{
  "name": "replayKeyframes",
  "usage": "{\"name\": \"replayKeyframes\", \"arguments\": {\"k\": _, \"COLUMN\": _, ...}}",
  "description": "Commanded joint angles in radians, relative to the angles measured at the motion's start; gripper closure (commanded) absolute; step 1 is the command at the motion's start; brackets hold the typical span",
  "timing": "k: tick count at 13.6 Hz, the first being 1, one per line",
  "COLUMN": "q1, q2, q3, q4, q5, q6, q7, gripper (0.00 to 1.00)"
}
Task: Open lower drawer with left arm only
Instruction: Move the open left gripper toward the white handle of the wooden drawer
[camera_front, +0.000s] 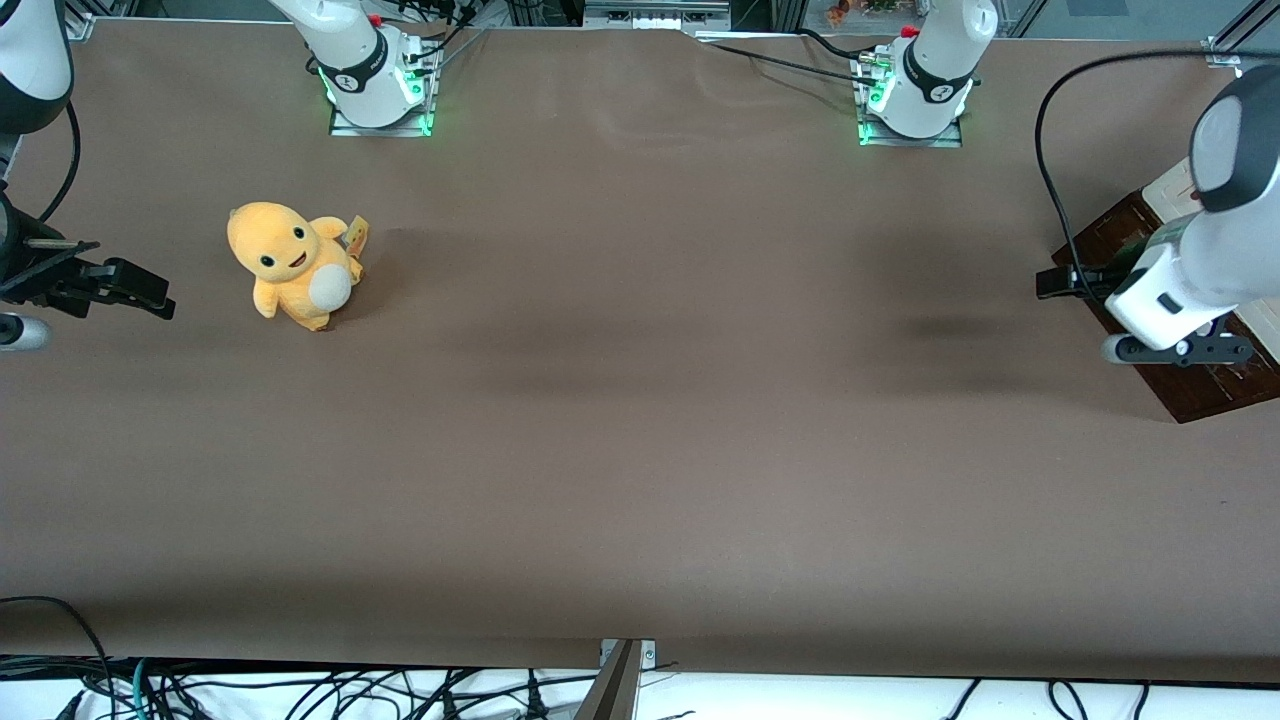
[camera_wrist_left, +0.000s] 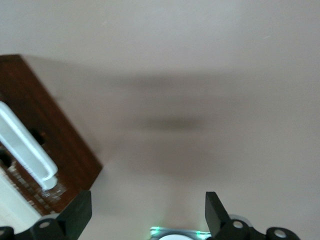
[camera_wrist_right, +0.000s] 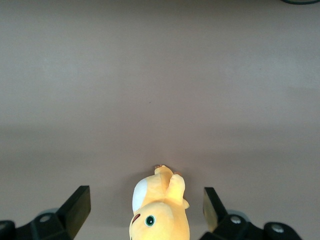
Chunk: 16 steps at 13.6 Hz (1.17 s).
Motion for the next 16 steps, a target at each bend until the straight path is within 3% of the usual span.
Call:
{"name": "replayKeyframes", "arguments": {"k": 1, "q1": -0.008, "q2": 0.040, "q3": -0.004, "q4": 0.011, "q5": 0.082, "q6": -0.033, "q7": -0.058, "gripper": 0.00}}
{"name": "replayKeyframes", "arguments": {"k": 5, "q1": -0.008, "q2": 0.086, "q3": -0.002, "q4": 0.011, "q5": 0.186, "q6": -0.033, "q7": -0.068, "gripper": 0.00}}
{"name": "replayKeyframes", "arguments": {"k": 10, "q1": -0.033, "q2": 0.155, "q3": -0.002, "q4": 0.011, "q5": 0.368, "q6": -0.051, "q7": -0.069, "gripper": 0.00}}
{"name": "replayKeyframes", "arguments": {"k": 16, "q1": -0.071, "q2": 0.278, "q3": -0.002, "q4": 0.028, "q5": 0.571, "q6": -0.105, "q7": -0.193, "gripper": 0.00}}
